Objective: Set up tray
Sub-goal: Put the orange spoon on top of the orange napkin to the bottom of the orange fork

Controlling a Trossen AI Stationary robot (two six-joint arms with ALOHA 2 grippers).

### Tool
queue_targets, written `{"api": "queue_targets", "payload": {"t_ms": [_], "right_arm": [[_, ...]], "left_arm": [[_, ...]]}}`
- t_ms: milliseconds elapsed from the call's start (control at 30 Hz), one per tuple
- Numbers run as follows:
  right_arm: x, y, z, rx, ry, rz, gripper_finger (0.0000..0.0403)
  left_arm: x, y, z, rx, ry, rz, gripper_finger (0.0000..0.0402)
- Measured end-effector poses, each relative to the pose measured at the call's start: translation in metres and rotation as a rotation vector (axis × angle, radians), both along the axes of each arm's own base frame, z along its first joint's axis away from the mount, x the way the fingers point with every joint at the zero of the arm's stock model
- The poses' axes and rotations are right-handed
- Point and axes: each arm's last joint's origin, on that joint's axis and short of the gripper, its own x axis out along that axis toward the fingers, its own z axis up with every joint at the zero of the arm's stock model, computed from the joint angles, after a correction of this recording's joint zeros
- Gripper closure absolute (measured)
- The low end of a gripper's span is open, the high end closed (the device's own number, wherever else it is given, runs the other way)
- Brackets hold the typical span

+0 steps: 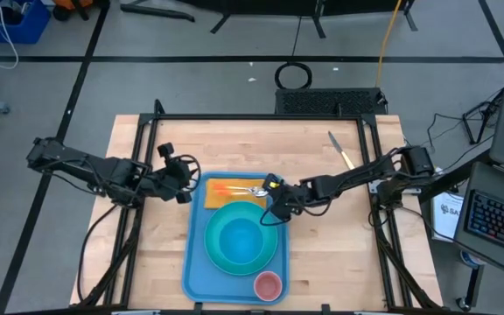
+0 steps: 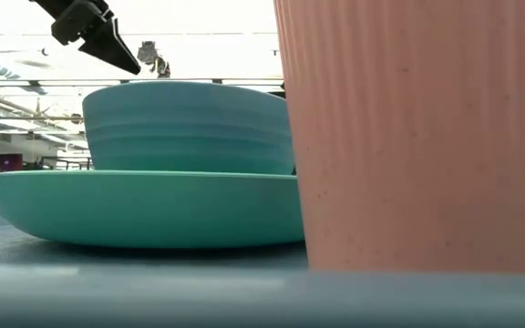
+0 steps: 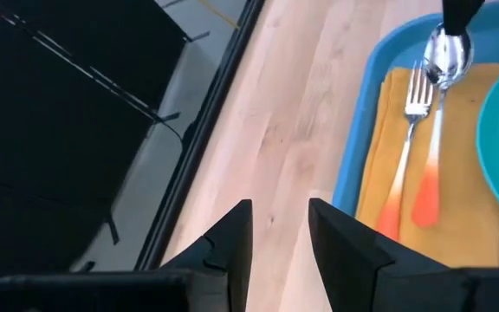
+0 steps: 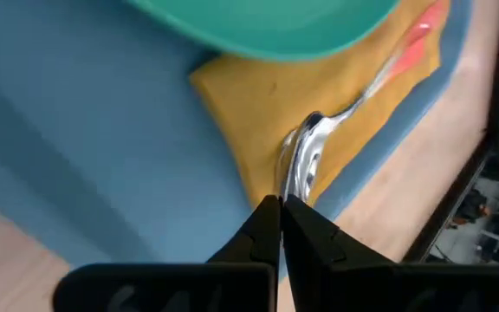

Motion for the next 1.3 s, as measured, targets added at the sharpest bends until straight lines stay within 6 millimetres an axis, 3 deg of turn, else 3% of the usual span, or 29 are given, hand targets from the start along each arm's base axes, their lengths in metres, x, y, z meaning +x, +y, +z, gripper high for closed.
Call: {"api": "queue_targets", "payload": {"t_ms": [567,1300], "right_arm": [[0.007,-0.001,-0.018,0.098,0.014,-0.016,0.0403],[0.011,-0.013,-0.015,0.158,-0.035,-0.039,0.0403]], "left_arm": [[0.002,0.0,0.001,0.011,-0.011,-0.006,0.0282],[0.004,0.0,0.002,0.011,-0.026,-0.011,0.0282]]}}
